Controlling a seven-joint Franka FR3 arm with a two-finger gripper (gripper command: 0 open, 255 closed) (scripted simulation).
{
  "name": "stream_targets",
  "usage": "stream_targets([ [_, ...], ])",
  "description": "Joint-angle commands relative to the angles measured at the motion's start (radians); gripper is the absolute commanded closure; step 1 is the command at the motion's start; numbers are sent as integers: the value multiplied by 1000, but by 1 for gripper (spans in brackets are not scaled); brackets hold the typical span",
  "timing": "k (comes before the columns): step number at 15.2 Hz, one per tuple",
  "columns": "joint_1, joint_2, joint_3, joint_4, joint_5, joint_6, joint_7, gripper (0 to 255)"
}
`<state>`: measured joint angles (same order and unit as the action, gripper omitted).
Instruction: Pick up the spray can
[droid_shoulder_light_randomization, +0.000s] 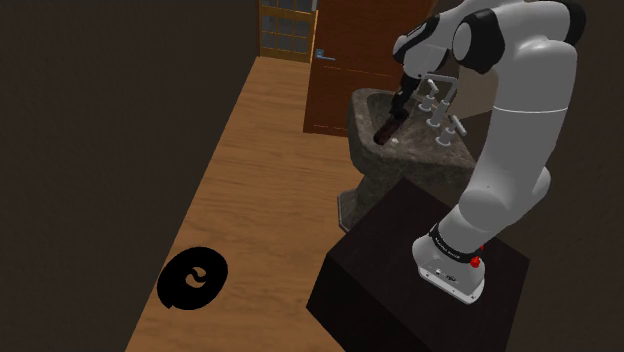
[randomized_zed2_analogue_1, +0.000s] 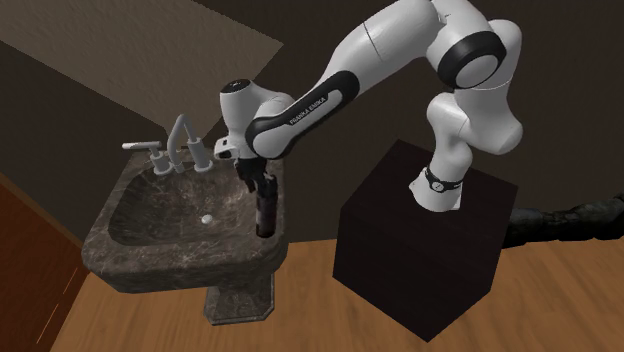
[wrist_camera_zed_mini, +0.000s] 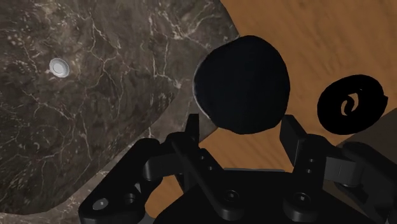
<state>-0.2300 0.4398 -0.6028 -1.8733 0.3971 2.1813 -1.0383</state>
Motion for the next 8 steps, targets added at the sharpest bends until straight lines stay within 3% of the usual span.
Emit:
stream_targets([
  [1,6,-15,-7,9,-13,-20,11,255],
  [8,17,-53,-23,31,-44,-72,34,255],
])
